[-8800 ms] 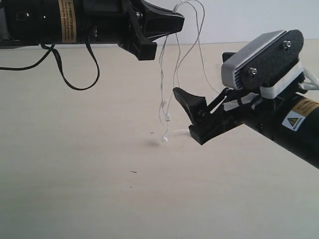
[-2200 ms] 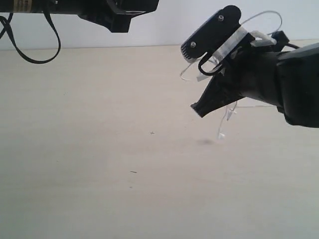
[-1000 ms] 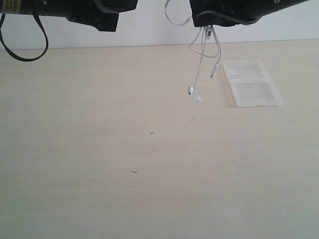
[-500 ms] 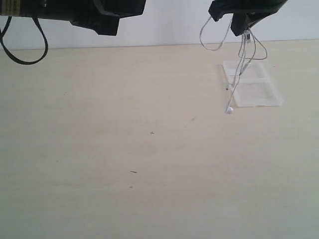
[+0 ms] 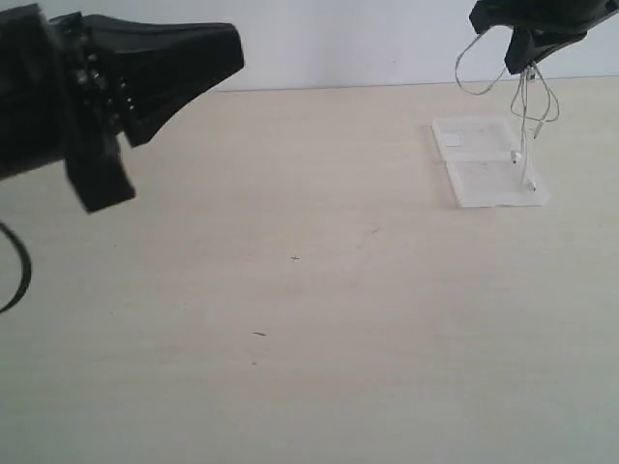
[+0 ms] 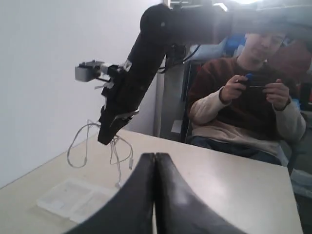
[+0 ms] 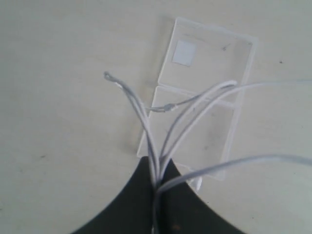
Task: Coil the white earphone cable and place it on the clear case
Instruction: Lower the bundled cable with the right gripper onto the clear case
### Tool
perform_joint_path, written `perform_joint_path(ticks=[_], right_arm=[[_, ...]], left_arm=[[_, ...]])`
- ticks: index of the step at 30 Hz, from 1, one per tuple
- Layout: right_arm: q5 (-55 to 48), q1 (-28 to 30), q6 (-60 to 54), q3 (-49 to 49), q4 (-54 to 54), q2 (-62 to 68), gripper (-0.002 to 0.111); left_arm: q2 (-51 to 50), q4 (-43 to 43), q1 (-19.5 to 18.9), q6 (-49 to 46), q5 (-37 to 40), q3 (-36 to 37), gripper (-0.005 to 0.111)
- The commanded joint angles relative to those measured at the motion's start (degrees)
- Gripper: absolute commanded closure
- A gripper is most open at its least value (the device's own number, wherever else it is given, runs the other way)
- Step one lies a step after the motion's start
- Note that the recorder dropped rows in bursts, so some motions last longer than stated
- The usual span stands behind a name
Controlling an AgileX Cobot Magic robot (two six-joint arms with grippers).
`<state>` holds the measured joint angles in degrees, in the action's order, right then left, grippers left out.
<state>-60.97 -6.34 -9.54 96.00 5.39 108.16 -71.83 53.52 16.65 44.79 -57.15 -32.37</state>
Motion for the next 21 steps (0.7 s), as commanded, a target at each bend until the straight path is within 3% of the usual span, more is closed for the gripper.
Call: perform_joint_path(ticks=[1,5,13,21], right_arm=[[4.6,0.48,-0.88,0.44,-0.88,3.3,0.108],[9.06,0.48,-0.88,1.22,-1.7,5.06,0.108],[2.06,0.48,-0.88,9.53,-1.13,6.38,0.108],[-1.54,0.48,-0.88,9.43,-1.39,12.31,0.108]], left_arm=[[6.91,-5.14,-0.17,-5.17,-9.07,9.81,0.107],[15.26,-6.6,-0.17,-7.32,-12.82,18.73,0.107],[27.24,-6.1,-0.17,-7.56,-12.82,30.42,0.107],[36.63,-5.15,-0.17,-6.8,-12.82,32.37,0.107]])
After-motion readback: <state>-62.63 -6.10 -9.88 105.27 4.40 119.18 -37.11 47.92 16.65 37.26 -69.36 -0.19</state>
